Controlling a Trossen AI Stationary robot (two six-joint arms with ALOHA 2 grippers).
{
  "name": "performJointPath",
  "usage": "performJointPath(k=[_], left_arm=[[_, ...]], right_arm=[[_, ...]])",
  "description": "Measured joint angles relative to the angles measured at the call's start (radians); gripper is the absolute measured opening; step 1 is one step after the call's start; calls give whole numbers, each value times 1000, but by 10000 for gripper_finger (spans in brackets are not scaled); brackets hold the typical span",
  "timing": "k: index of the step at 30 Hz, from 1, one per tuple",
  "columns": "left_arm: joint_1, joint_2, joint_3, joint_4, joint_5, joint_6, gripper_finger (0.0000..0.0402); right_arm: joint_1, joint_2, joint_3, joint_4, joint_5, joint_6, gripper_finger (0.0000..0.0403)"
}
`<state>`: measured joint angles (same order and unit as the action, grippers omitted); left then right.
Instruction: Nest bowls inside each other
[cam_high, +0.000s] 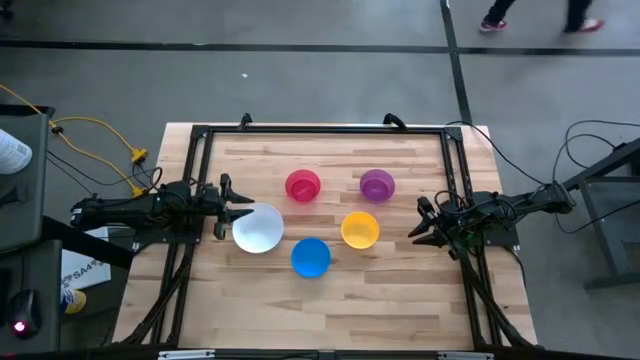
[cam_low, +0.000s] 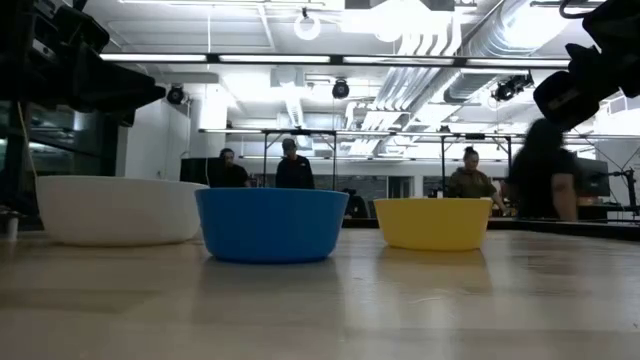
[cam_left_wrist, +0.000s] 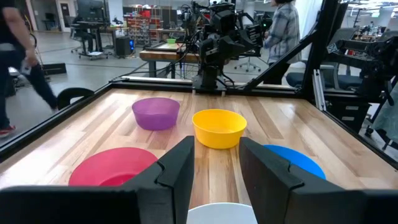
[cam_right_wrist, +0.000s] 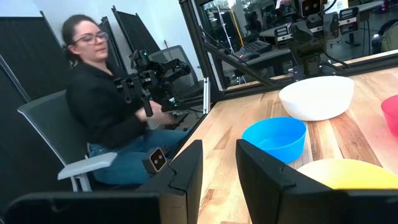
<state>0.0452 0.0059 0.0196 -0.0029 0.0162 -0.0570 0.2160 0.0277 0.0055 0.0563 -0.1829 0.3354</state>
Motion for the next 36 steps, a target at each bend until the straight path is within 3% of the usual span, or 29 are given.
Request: performJointPath(k=[36], left_arm=[[0, 0, 0, 19, -1, 0, 127]], right_arm=[[0, 0, 0, 0, 0, 0, 91]])
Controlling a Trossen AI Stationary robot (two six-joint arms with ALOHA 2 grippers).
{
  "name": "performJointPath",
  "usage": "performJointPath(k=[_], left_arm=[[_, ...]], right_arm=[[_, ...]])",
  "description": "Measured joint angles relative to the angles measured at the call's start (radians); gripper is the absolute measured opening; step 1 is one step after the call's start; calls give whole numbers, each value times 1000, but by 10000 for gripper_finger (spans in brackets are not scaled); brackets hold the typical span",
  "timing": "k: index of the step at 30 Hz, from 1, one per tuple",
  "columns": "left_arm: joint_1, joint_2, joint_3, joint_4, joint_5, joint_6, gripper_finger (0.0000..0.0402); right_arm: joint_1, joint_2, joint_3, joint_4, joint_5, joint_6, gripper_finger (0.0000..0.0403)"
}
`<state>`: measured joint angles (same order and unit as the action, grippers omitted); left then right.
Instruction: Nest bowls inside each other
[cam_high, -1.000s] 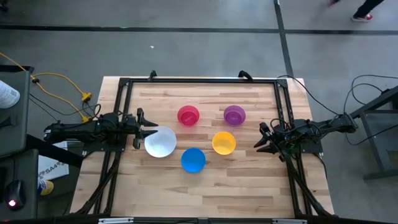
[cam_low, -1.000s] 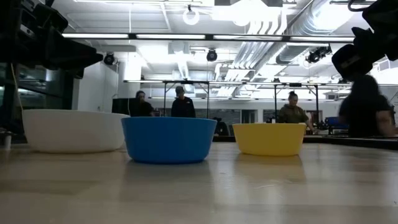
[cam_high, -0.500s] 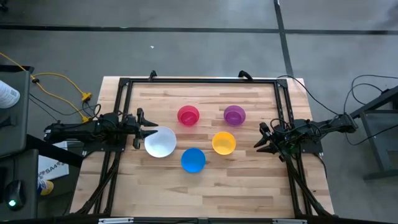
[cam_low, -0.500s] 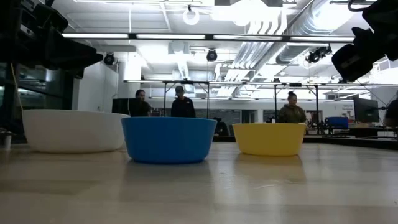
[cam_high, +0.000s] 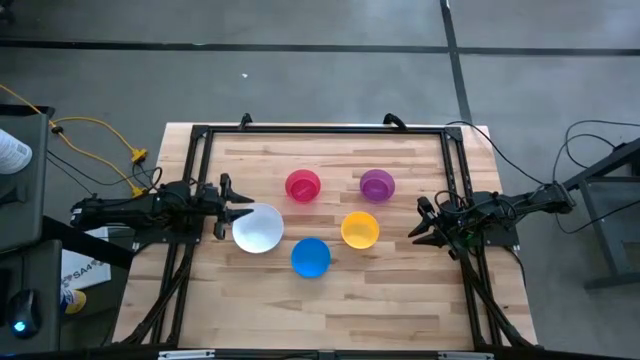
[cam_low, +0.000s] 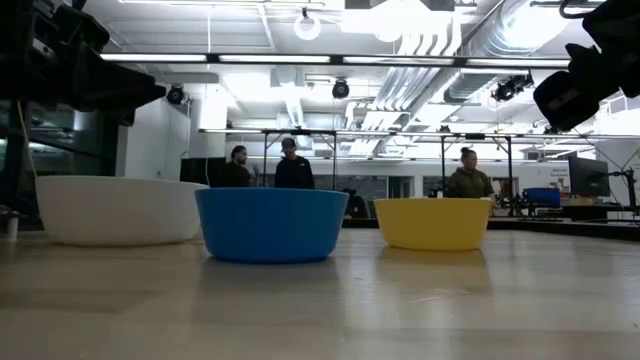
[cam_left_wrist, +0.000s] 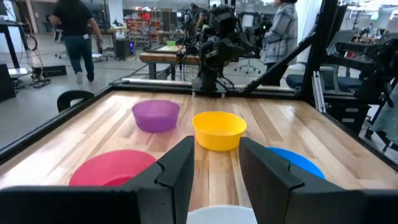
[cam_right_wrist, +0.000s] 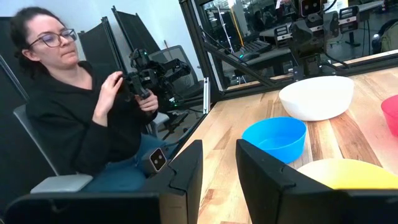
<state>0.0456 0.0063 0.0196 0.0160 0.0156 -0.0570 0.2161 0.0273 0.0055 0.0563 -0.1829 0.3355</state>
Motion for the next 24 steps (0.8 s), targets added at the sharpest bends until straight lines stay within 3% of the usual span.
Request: performJointPath(k=[16, 20, 24], left_arm=[[0, 52, 78, -23, -34, 46, 127], [0, 159, 132, -23, -116, 53, 127], [0, 344, 221, -19, -150, 53, 127]], right_arm=[[0, 0, 0, 0, 0, 0, 91], [0, 0, 0, 0, 0, 0, 91], [0, 0, 0, 0, 0, 0, 91]])
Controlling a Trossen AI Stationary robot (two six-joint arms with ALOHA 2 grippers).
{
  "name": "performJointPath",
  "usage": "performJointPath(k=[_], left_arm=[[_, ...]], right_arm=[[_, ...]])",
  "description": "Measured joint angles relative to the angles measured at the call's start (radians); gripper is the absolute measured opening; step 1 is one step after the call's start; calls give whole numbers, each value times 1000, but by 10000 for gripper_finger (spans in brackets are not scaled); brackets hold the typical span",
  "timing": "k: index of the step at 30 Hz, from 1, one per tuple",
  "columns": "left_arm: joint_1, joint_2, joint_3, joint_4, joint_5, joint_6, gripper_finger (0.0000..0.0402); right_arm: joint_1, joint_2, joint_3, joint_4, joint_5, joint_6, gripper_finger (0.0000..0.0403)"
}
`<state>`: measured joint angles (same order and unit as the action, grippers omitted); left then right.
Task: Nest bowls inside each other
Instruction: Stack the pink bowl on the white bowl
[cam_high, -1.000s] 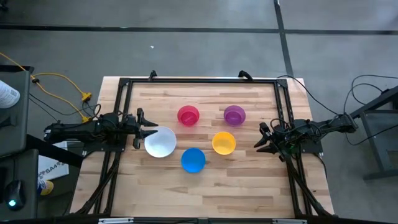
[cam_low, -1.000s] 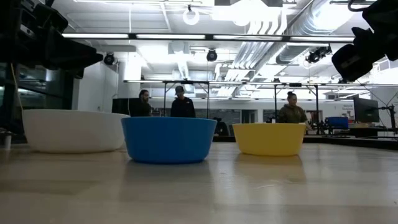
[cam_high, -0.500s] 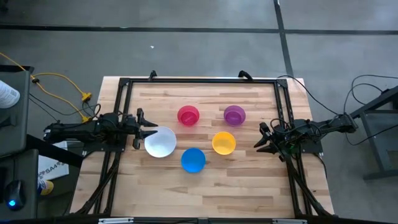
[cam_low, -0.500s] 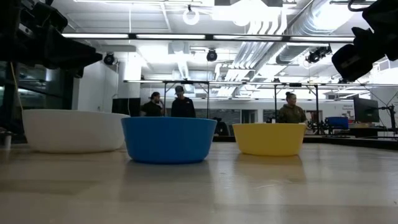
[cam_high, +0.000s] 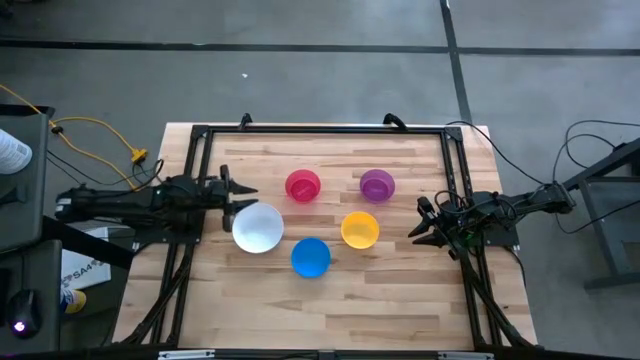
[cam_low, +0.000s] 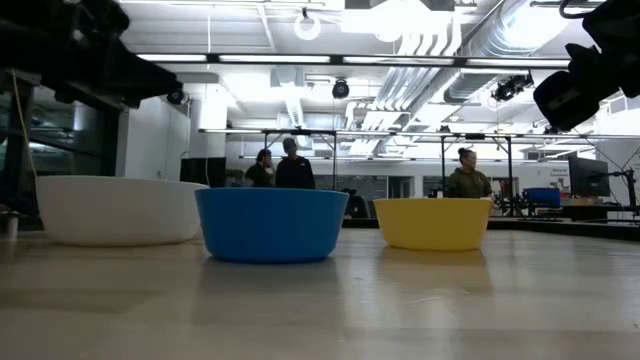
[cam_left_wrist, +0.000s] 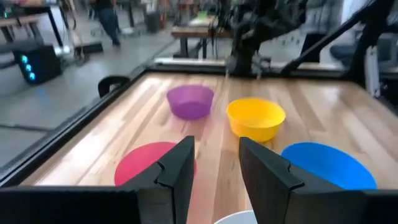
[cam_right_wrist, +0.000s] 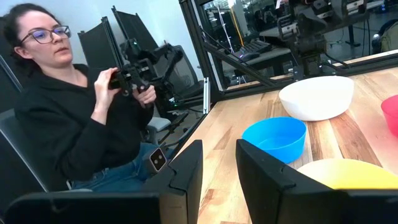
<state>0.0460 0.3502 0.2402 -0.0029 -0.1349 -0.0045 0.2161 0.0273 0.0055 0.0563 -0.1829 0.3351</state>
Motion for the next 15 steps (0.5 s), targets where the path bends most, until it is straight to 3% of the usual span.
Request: performJointPath(k=[8, 15], left_arm=[[0, 431, 252, -42, -11, -2, 127], [0, 713, 457, -132, -7, 2, 127]], right_arm=[[0, 0, 0, 0, 0, 0, 91], [0, 0, 0, 0, 0, 0, 91]])
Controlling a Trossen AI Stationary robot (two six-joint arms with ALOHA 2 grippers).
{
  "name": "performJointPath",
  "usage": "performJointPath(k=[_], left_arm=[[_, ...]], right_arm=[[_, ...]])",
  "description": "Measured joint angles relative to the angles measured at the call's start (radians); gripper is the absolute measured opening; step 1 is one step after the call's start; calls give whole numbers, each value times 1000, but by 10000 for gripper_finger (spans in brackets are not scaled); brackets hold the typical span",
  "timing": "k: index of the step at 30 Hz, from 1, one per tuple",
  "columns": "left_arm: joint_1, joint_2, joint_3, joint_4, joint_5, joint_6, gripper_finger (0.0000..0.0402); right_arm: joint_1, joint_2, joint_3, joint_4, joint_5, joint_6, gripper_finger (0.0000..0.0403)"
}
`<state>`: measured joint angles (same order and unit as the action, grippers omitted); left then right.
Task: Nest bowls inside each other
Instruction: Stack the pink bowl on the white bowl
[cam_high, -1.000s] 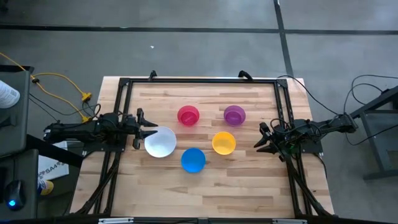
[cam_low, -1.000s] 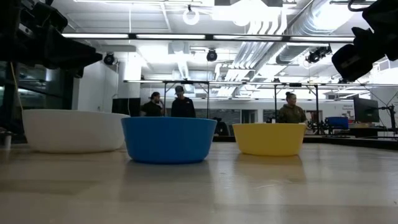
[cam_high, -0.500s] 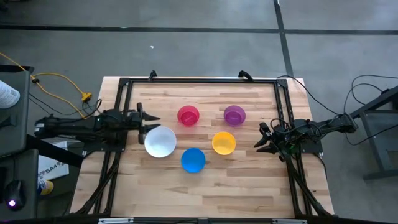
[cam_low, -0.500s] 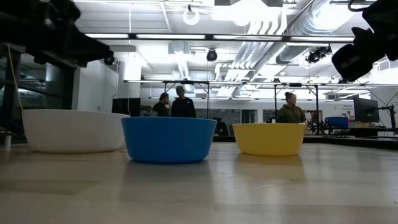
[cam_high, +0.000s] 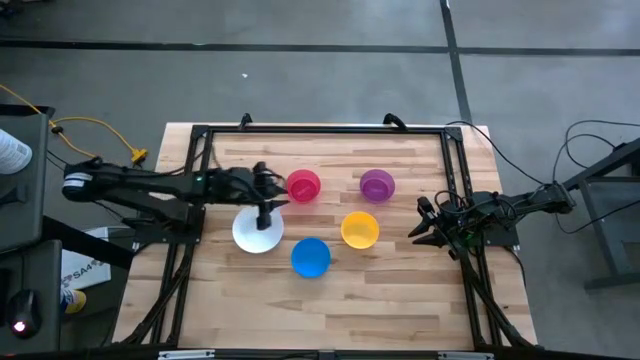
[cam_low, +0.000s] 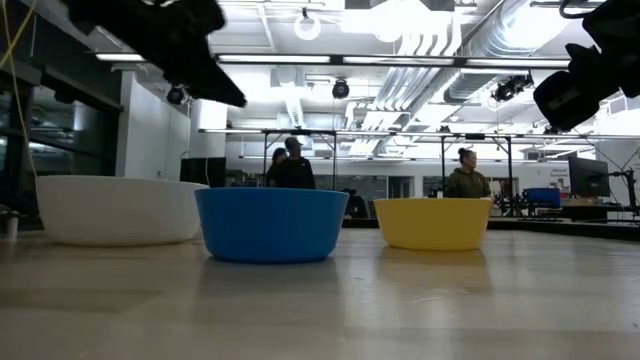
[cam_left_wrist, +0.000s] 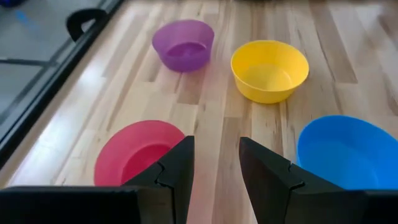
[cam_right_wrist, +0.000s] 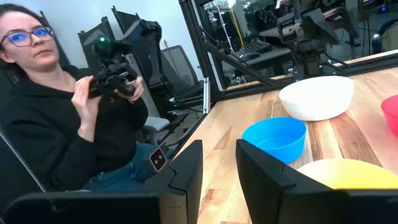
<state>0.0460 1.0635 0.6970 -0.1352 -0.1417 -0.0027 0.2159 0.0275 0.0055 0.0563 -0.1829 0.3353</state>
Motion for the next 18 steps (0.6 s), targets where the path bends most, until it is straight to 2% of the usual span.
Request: performJointPath(k=[5, 9, 18], left_arm=[[0, 125, 92, -18, 34, -1, 127], [0, 181, 138, -53, 35, 2, 127], [0, 268, 145, -48, 19, 17, 127]], right_arm=[[0, 0, 0, 0, 0, 0, 91], [0, 0, 0, 0, 0, 0, 91], [0, 0, 0, 0, 0, 0, 91]])
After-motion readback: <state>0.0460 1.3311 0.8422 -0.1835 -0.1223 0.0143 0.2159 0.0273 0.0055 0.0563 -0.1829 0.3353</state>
